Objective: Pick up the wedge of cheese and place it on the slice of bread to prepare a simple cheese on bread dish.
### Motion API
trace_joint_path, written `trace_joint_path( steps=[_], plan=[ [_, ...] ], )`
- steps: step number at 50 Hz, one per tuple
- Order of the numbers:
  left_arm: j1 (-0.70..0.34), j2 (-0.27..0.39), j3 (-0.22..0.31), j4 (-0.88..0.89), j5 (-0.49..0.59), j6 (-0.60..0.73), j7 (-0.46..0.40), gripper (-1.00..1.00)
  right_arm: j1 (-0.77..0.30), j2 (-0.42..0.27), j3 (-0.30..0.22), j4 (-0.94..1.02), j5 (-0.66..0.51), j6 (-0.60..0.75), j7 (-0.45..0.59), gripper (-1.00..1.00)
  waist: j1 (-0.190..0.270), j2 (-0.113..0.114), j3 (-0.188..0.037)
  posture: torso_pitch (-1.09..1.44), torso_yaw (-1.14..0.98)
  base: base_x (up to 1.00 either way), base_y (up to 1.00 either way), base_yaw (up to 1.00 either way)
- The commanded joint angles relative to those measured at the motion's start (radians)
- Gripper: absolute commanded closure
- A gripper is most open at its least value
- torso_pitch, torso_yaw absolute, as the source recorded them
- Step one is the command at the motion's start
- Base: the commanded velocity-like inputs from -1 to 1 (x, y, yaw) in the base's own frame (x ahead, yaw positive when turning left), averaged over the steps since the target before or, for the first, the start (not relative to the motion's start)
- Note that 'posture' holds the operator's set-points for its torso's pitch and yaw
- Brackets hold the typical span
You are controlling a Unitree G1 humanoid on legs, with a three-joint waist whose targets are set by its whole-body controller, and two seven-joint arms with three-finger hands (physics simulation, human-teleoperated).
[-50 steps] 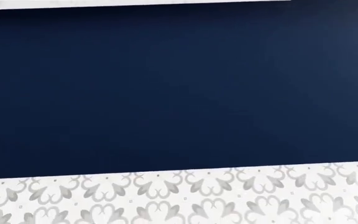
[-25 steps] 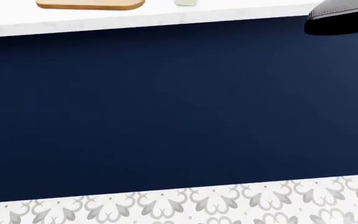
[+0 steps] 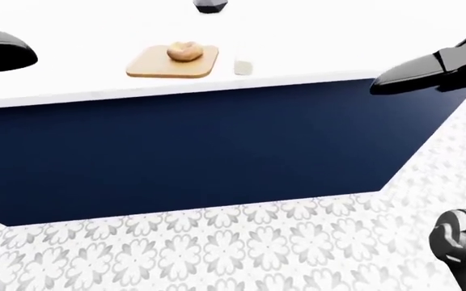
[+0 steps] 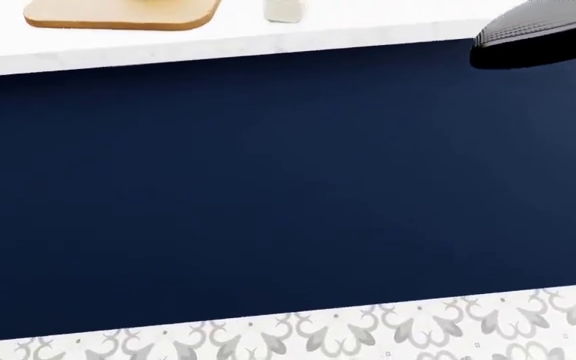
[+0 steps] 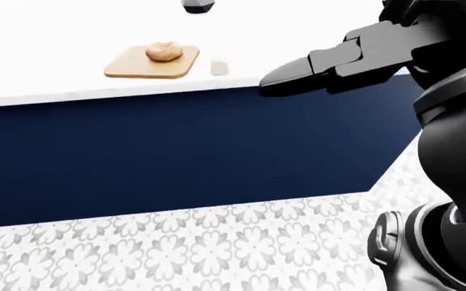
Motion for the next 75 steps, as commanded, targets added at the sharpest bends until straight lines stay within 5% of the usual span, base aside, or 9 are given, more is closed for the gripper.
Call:
trace_joint_path(
  steps=[1,3,16,41,50,51,60,65,75],
  plan=[
    [-0.012,0.015,0.014,0.009,0.007,-0.014,0.006,-1.00,-0.013,-0.005,0.001,0.007,0.004,-0.019,-0.007,-1.00,-0.003,-0.001,-0.007,0.00,0.00,0.00,0.00,0.00],
    [-0.015,0.019,0.010,0.008,0.002,-0.015,0.011,-1.00,-0.008,-0.010,0.000,0.010,0.005,-0.024,-0.006,-1.00,-0.015,0.048,-0.023,0.00,0.00,0.00,0.00,0.00],
    [-0.020,0.016,-0.001,0.007,0.016,-0.008,-0.001,-1.00,-0.014,-0.020,0.008,0.009,0.024,-0.018,-0.026,-1.00,0.009,-0.004,-0.028,0.00,0.00,0.00,0.00,0.00],
    [-0.011,-0.038,0.004,0.017,0.089,-0.002,-0.047,-1.00,-0.032,0.027,0.049,0.000,-0.061,-0.005,0.028,-1.00,0.008,0.047,-0.031,0.00,0.00,0.07,0.00,0.00],
    [-0.050,-0.048,-0.026,0.007,0.103,0.024,-0.046,-1.00,-0.048,0.050,0.076,0.004,-0.120,0.010,0.061,-1.00,0.017,-0.086,-0.052,0.00,0.00,0.12,0.00,0.00],
    [-0.060,-0.043,-0.023,0.006,0.089,0.031,-0.039,-1.00,-0.049,0.053,0.075,0.003,-0.127,0.013,0.067,-1.00,0.012,-0.041,-0.040,0.00,0.00,0.12,0.00,0.00],
    [-0.076,-0.025,-0.031,0.004,0.075,0.033,-0.028,-1.00,-0.054,0.075,0.074,-0.002,-0.174,0.027,0.103,-1.00,0.019,-0.006,-0.029,0.00,0.00,0.12,0.00,0.00],
    [-0.088,-0.020,-0.048,-0.002,0.063,0.028,-0.016,-1.00,-0.055,0.087,0.077,-0.003,-0.198,0.031,0.119,-1.00,0.003,0.100,-0.053,0.00,0.00,0.12,0.00,0.00],
    [-0.093,-0.023,-0.050,-0.004,0.070,0.038,-0.018,-1.00,-0.049,0.101,0.081,-0.006,-0.240,0.030,0.149,-1.00,0.015,0.006,-0.036,0.00,0.00,0.13,0.00,0.00]
  ],
)
